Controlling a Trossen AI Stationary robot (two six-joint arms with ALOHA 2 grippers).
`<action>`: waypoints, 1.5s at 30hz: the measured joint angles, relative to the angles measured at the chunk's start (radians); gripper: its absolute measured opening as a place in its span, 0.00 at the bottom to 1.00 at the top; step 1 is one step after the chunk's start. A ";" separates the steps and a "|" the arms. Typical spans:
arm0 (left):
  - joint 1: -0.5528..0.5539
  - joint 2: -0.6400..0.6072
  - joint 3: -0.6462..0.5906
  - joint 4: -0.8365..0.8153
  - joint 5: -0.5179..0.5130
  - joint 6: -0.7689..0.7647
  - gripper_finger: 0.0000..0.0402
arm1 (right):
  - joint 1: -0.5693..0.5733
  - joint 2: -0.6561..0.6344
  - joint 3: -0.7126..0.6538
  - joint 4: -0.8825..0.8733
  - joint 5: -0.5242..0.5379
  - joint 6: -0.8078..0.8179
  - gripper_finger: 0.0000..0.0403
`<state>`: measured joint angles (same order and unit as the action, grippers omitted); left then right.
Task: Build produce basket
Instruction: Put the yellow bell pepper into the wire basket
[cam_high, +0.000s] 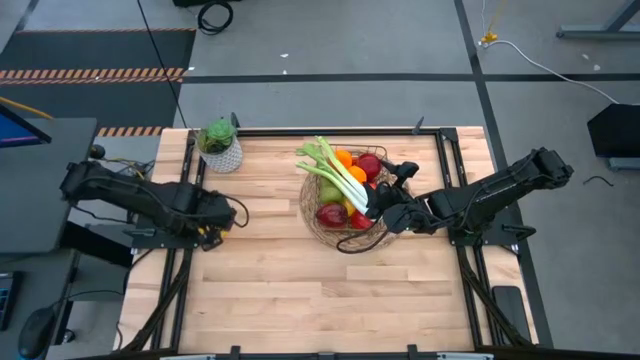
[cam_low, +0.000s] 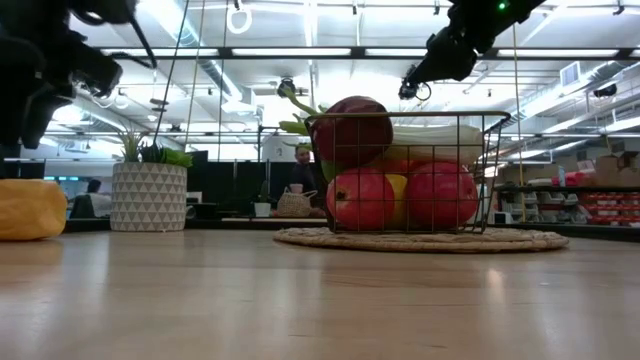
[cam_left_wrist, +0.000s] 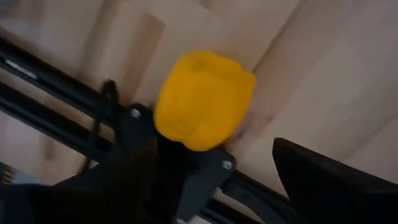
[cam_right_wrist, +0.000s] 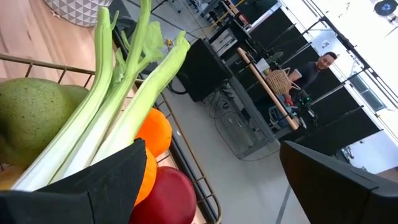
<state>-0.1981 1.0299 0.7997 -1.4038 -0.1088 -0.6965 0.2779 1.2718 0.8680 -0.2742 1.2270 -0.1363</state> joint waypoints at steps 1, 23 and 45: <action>0.023 0.008 0.001 0.000 0.026 0.004 0.81 | 0.000 0.000 0.000 0.002 0.000 0.000 0.93; 0.197 0.272 0.007 -0.003 0.125 0.104 0.81 | 0.000 0.001 0.000 0.003 -0.024 0.002 0.93; 0.276 0.367 0.047 0.038 0.178 0.199 0.81 | 0.001 0.001 0.000 -0.002 -0.031 0.005 0.93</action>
<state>0.0780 1.3964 0.8470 -1.3658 0.0695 -0.4972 0.2790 1.2724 0.8680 -0.2764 1.1961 -0.1309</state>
